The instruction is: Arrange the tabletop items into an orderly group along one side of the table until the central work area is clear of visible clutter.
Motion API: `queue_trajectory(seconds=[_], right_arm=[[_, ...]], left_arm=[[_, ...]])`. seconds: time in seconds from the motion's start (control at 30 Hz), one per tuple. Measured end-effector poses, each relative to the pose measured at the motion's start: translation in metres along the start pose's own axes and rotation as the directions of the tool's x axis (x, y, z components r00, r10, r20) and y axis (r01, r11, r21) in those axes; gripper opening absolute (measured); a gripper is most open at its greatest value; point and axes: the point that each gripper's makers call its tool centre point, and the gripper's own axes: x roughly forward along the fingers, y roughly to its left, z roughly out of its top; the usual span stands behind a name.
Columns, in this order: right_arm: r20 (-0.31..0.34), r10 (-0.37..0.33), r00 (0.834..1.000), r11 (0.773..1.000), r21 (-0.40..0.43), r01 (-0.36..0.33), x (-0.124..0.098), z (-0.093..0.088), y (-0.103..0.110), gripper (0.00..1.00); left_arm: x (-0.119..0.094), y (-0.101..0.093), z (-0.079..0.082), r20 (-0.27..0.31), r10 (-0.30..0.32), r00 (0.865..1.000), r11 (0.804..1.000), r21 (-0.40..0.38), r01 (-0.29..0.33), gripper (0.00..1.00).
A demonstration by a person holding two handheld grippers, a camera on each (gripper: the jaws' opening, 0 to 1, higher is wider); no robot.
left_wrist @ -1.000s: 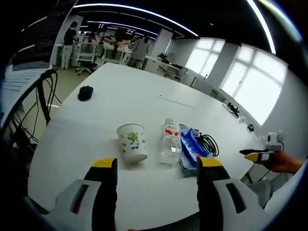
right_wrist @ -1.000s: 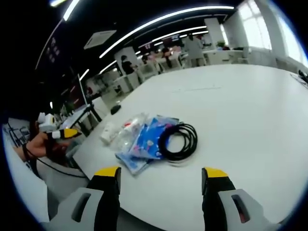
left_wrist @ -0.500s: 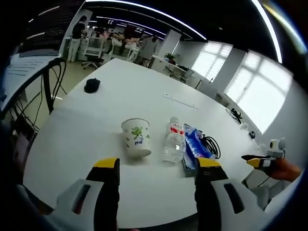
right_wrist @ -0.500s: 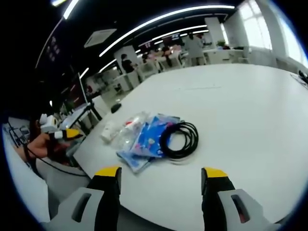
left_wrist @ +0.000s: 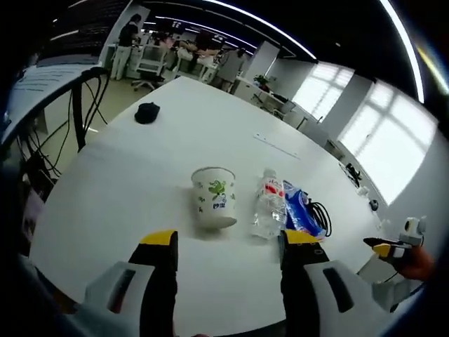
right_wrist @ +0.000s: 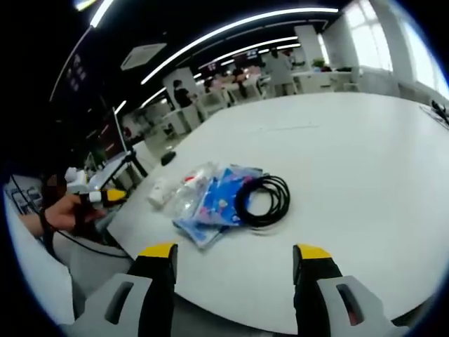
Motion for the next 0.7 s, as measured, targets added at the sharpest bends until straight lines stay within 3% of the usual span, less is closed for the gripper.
queue_trajectory(seconds=[0.23,0.43,0.63,0.7], right_arm=[[0.000,-0.018,1.000,1.000,0.017,0.018,-0.008,-0.007,0.002,0.67],[0.006,-0.037,0.999,0.999,0.028,0.037,-0.015,-0.009,0.001,0.67],[0.011,-0.059,0.998,0.997,0.042,0.058,-0.021,-0.011,-0.003,0.67],[0.011,-0.065,0.998,0.997,0.047,0.064,-0.023,-0.012,-0.005,0.67]], left_arm=[[0.026,0.009,0.008,-0.005,0.044,0.999,0.998,-0.053,-0.044,0.55],[0.055,0.014,0.012,-0.034,0.057,0.998,0.997,-0.044,-0.059,0.54],[0.065,0.012,0.013,-0.049,0.064,0.997,0.996,-0.053,-0.066,0.54],[0.071,0.019,0.014,-0.055,0.062,0.997,0.997,-0.048,-0.065,0.54]])
